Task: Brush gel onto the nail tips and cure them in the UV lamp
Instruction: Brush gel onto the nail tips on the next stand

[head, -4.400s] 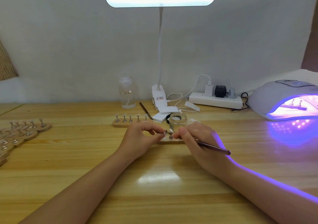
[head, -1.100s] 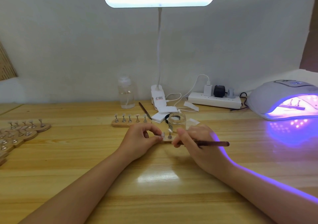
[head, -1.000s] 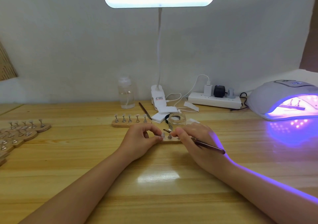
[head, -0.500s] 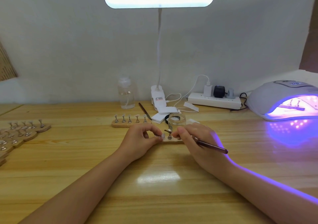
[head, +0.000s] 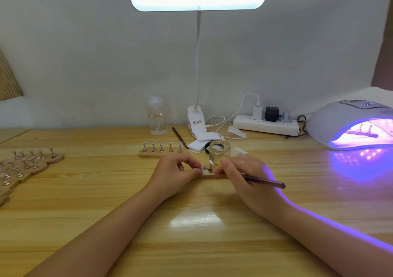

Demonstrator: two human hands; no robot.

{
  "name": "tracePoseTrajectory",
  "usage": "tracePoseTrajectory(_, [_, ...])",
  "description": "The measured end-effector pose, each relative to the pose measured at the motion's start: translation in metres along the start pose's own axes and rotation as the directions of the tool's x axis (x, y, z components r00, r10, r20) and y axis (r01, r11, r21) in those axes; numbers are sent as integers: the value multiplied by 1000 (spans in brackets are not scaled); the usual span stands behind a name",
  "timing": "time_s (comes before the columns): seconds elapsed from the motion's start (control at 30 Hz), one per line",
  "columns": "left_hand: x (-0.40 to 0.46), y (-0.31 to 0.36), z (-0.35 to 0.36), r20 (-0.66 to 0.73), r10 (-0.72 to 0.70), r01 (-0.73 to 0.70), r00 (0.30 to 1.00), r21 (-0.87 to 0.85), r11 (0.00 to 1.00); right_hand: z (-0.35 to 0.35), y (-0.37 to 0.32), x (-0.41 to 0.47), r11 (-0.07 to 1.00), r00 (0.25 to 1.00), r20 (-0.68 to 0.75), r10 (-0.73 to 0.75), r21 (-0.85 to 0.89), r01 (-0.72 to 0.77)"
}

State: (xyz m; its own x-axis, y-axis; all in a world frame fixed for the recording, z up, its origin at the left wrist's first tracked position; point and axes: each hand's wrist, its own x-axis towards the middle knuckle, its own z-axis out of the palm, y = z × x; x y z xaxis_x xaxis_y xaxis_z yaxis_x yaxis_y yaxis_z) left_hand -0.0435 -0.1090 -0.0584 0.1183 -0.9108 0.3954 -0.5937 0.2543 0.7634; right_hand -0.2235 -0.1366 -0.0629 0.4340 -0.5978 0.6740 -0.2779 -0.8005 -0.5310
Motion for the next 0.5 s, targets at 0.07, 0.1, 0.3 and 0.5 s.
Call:
tracePoseTrajectory(0.07, [0,-1,0,-8,0,0,1000,-12,1000,0,-1,0,998,999,34,-12,-60,14])
tracePoseTrajectory(0.1, [0,-1,1,-13,-2,2,1000,-18,1000,0,-1,0,998,999,45,-14,-53,16])
tracePoseTrajectory(0.3, [1,-1,1,-25,-5,4,1000,-6,1000,1,1,-1,1000,1000,24,-11,-21,11])
tracePoseTrajectory(0.5, [0,-1,0,-30,-8,7,1000,-8,1000,1,0,-1,999,1000,-11,4,51,-3])
